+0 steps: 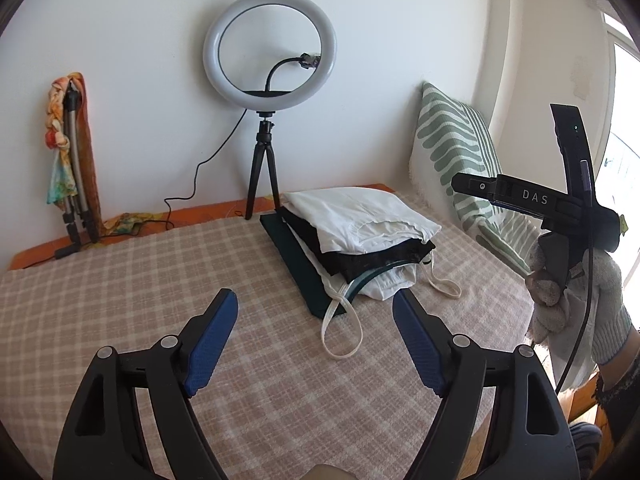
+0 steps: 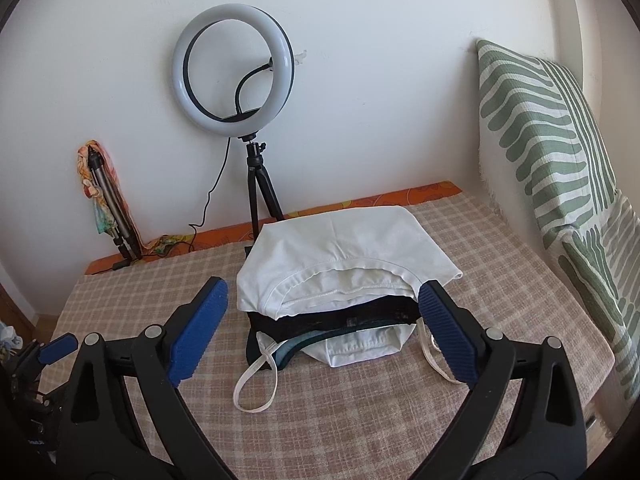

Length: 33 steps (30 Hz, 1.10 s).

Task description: Fold small clothes

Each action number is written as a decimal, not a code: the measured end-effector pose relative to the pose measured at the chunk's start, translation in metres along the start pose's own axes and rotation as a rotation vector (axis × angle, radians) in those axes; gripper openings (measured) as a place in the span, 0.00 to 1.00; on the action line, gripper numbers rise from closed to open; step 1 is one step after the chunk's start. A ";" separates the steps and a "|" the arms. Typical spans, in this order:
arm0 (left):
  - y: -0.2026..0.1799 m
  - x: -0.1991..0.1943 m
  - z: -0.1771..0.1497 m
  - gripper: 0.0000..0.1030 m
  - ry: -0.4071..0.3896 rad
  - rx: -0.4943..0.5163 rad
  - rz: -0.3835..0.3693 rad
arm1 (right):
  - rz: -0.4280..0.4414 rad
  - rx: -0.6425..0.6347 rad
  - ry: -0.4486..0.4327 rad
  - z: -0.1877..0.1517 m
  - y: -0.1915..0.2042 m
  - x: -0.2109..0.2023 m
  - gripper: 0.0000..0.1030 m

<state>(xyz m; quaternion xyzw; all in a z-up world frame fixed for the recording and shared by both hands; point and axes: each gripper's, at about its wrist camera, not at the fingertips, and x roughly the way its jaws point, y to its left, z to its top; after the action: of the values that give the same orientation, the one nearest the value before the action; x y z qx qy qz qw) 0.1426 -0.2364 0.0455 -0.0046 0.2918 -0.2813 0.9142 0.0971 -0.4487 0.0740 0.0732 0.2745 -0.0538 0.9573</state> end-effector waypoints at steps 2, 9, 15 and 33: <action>-0.001 -0.003 -0.004 0.80 -0.003 0.014 0.009 | -0.003 0.012 -0.002 -0.007 0.003 -0.001 0.98; 0.000 -0.001 -0.010 0.81 0.047 0.016 0.004 | -0.037 0.036 -0.038 -0.033 0.009 0.003 1.00; 0.003 -0.008 -0.011 0.99 0.004 0.022 0.071 | -0.059 0.082 -0.066 -0.049 0.000 0.008 1.00; 0.001 0.017 -0.037 0.99 0.039 0.119 0.189 | -0.104 0.021 -0.118 -0.070 0.006 0.012 1.00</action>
<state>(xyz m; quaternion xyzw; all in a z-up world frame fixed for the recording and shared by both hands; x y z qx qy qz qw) 0.1344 -0.2387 0.0056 0.0827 0.2915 -0.2105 0.9295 0.0717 -0.4315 0.0099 0.0656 0.2205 -0.1106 0.9669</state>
